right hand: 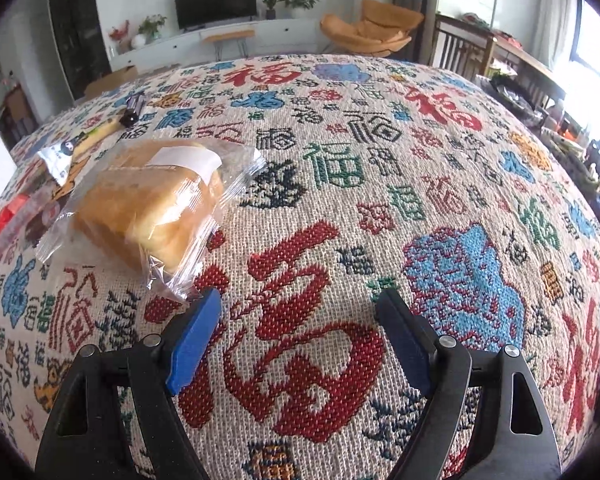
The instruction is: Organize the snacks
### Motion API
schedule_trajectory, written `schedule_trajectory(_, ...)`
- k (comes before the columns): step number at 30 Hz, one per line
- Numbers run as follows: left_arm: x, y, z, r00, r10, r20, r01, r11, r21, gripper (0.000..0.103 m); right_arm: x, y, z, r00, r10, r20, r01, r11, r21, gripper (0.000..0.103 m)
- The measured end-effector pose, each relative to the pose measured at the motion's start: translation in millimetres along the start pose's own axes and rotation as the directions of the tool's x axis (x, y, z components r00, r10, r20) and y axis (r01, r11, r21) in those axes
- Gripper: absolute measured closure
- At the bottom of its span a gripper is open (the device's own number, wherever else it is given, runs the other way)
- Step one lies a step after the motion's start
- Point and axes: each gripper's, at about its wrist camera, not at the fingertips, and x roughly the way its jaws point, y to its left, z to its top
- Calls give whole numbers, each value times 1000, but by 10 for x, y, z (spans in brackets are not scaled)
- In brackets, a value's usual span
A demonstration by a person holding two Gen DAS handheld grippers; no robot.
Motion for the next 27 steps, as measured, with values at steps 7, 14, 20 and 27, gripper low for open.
schedule_trajectory(7, -3, -1, 0, 1000, 0, 0, 0, 1000, 0, 0, 2, 8, -14, 1000, -7, 0, 7, 1000, 0, 18)
schedule_trajectory(14, 0, -5, 1, 1000, 1, 0, -1, 1000, 1, 0, 8, 3, -7, 1000, -6, 0, 6, 1000, 3, 17)
schedule_trajectory(20, -4, -4, -1, 1000, 1, -1, -1, 1000, 1, 0, 8, 2, -7, 1000, -7, 0, 7, 1000, 3, 17)
schedule_trajectory(27, -4, -3, -1, 1000, 0, -1, 0, 1000, 0, 0, 7, 0, -7, 1000, -7, 0, 7, 1000, 3, 17)
